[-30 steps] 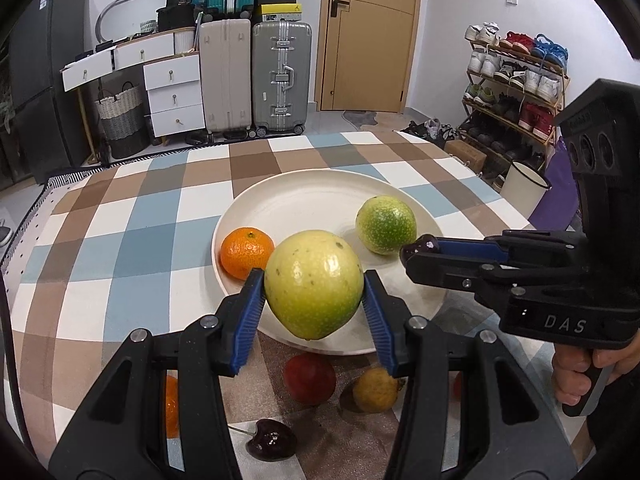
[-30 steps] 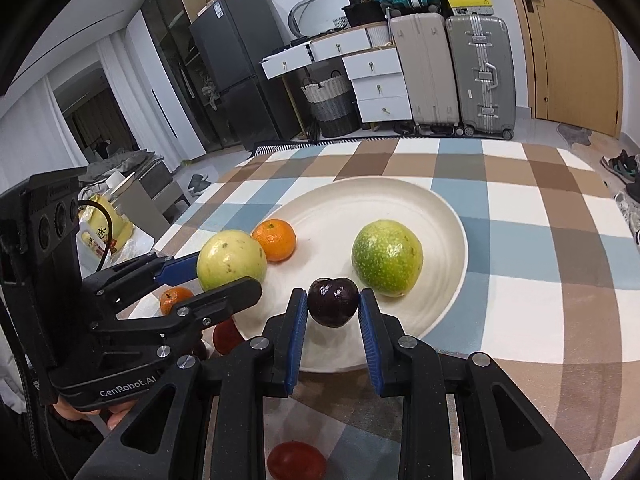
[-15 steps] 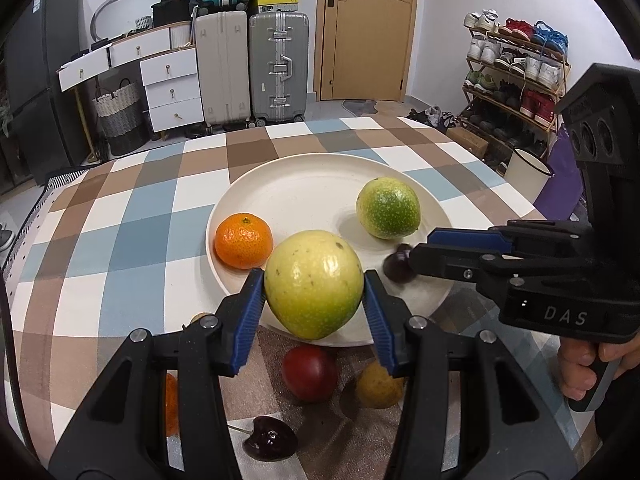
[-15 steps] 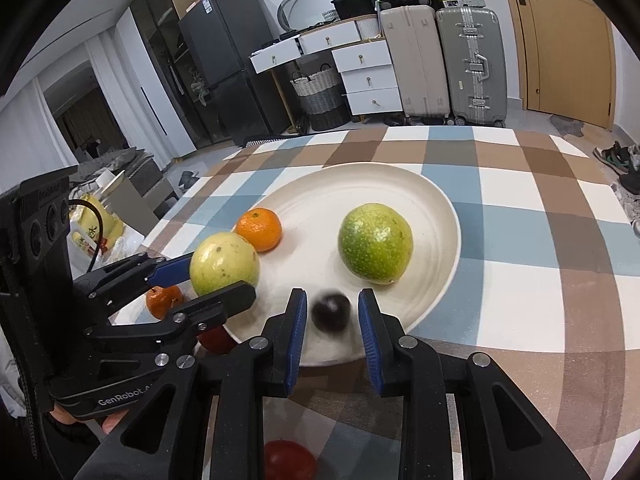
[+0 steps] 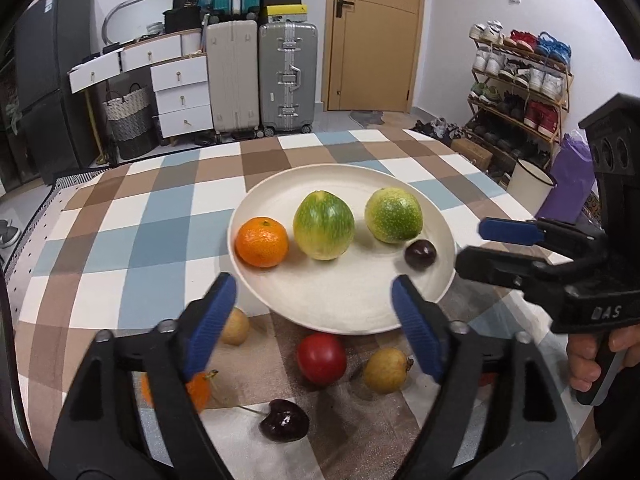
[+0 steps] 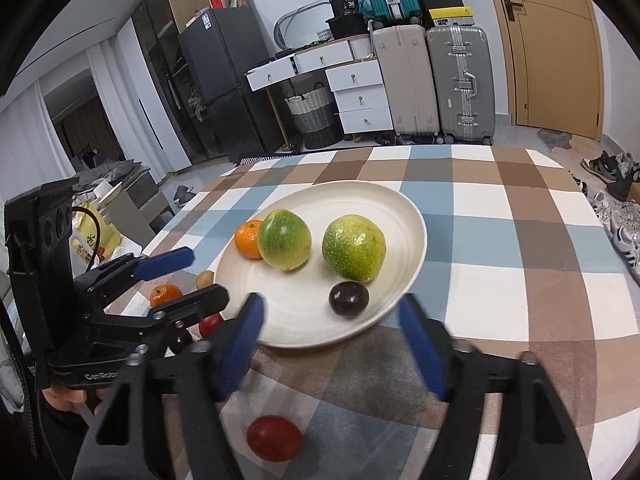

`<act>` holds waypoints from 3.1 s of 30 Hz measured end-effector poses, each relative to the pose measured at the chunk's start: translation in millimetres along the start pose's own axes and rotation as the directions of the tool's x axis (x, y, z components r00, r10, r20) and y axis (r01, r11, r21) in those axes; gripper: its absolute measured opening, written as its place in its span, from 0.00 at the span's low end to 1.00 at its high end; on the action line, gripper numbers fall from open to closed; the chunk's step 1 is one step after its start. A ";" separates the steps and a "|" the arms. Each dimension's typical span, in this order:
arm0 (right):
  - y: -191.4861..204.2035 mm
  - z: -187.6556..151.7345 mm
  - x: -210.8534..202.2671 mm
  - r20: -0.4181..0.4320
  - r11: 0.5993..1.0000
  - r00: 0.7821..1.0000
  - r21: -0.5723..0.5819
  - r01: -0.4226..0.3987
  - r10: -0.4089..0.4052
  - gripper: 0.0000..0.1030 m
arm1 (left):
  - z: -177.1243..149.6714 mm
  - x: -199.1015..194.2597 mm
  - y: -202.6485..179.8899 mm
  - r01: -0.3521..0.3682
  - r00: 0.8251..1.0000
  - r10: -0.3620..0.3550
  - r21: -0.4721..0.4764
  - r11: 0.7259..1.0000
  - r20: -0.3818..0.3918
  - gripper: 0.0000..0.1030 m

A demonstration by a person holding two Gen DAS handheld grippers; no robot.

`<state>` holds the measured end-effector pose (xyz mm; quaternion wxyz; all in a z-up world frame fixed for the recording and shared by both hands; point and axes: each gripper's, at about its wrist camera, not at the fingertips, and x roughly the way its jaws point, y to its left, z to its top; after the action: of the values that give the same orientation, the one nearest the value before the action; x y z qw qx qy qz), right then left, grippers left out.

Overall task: Organize fruits
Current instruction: 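Open both tools to drop the yellow fruit and plum onto the plate, then grasp the dark stemmed cherry with the left tool while the right tool grasps a red tomato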

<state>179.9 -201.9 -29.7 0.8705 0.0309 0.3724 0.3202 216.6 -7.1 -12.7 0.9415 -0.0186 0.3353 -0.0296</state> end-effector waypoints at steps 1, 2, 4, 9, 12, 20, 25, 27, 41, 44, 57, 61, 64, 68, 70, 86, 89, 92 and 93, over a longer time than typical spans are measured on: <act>-0.5 -0.3 -1.5 0.004 1.000 1.000 0.003 -0.002 0.002 0.91 | 0.0 -4.0 1.9 0.002 1.000 -0.002 -0.007 1.000 0.010 0.80; -0.9 -0.5 -2.9 0.008 1.000 1.000 0.005 -0.006 0.006 0.92 | 0.0 -6.5 3.1 0.001 1.000 -0.001 -0.010 1.000 0.014 0.81; -1.2 -1.3 -5.1 0.009 1.000 1.000 0.010 -0.010 0.010 0.96 | -0.8 -12.4 6.8 -0.012 1.000 0.013 -0.021 1.000 0.023 0.88; -0.7 -1.7 -6.0 0.005 1.000 1.000 -0.002 0.007 -0.007 0.99 | -5.3 -25.6 15.7 -0.024 0.999 0.025 -0.034 0.999 0.042 0.99; 0.4 -3.2 -5.9 -0.004 1.000 1.000 -0.004 -0.007 0.007 0.99 | -9.4 -31.9 19.7 -0.022 0.999 0.023 -0.036 0.999 0.047 0.99; 9.1 -6.3 -3.0 -0.033 0.999 0.999 -0.030 -0.018 0.017 0.99 | -19.1 -37.2 24.0 -0.021 0.999 0.022 -0.031 0.999 0.032 0.99; 11.3 -13.8 -6.5 -0.056 0.998 0.998 -0.052 -0.019 0.016 0.99 | -19.9 -40.1 21.3 -0.001 1.000 0.002 -0.025 1.000 0.030 0.99; 11.6 -16.4 -9.4 -0.063 0.998 0.998 -0.064 -0.016 0.012 0.99 | -22.1 -41.1 19.2 -0.010 1.000 0.010 -0.016 1.000 0.026 0.99; 14.9 -37.1 -11.3 -0.157 0.995 0.987 -0.079 -0.056 0.043 0.99 | -35.8 -40.6 16.2 0.090 0.995 -0.091 -0.018 0.996 -0.040 0.99; 18.8 -40.9 -8.7 -0.181 0.993 0.982 -0.102 -0.066 0.047 0.97 | -39.0 -36.9 9.1 0.102 0.992 -0.101 0.008 0.995 -0.071 0.99; 30.8 -52.8 -3.8 -0.249 0.977 0.965 -0.171 -0.127 0.082 0.82 | -47.4 -24.9 8.3 0.121 0.980 -0.113 0.040 0.992 -0.165 0.91; 31.0 -54.9 -5.3 -0.256 0.973 0.962 -0.183 -0.141 0.092 0.74 | -50.0 -22.3 7.3 0.139 0.974 -0.128 0.044 0.989 -0.189 0.89; 34.2 -56.7 -5.6 -0.260 0.968 0.960 -0.196 -0.155 0.101 0.63 | -52.2 -20.4 4.0 0.150 0.969 -0.136 0.054 0.987 -0.207 0.82; 39.0 -60.7 -2.5 -0.272 0.962 0.958 -0.224 -0.156 0.092 0.54 | -53.8 -18.5 3.1 0.154 0.966 -0.140 0.052 0.987 -0.218 0.79; 39.1 -60.5 -1.9 -0.274 0.961 0.957 -0.224 -0.161 0.096 0.54 | -53.7 -17.0 4.3 0.145 0.966 -0.130 0.050 0.988 -0.224 0.78; 38.7 -61.3 -2.8 -0.267 0.961 0.959 -0.227 -0.159 0.095 0.50 | -55.3 -6.8 5.8 0.080 0.971 -0.063 0.066 0.995 -0.230 0.41; 38.9 -61.3 -2.6 -0.267 0.961 0.959 -0.229 -0.158 0.094 0.50 | -54.3 -6.0 8.6 0.076 0.973 -0.062 0.055 0.996 -0.224 0.36; 38.9 -61.2 -2.4 -0.267 0.961 0.959 -0.229 -0.158 0.094 0.50 | -53.2 -5.8 10.7 0.074 0.972 -0.063 0.039 0.996 -0.224 0.36; 39.0 -61.3 -2.5 -0.267 0.961 0.959 -0.229 -0.158 0.094 0.50 | -52.5 -5.3 11.6 0.068 0.973 -0.058 0.037 0.997 -0.222 0.36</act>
<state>116.8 -183.8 -60.8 0.7904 -0.0956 0.4350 0.4206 179.7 4.0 -50.6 0.8971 -0.0051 0.4365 -0.0688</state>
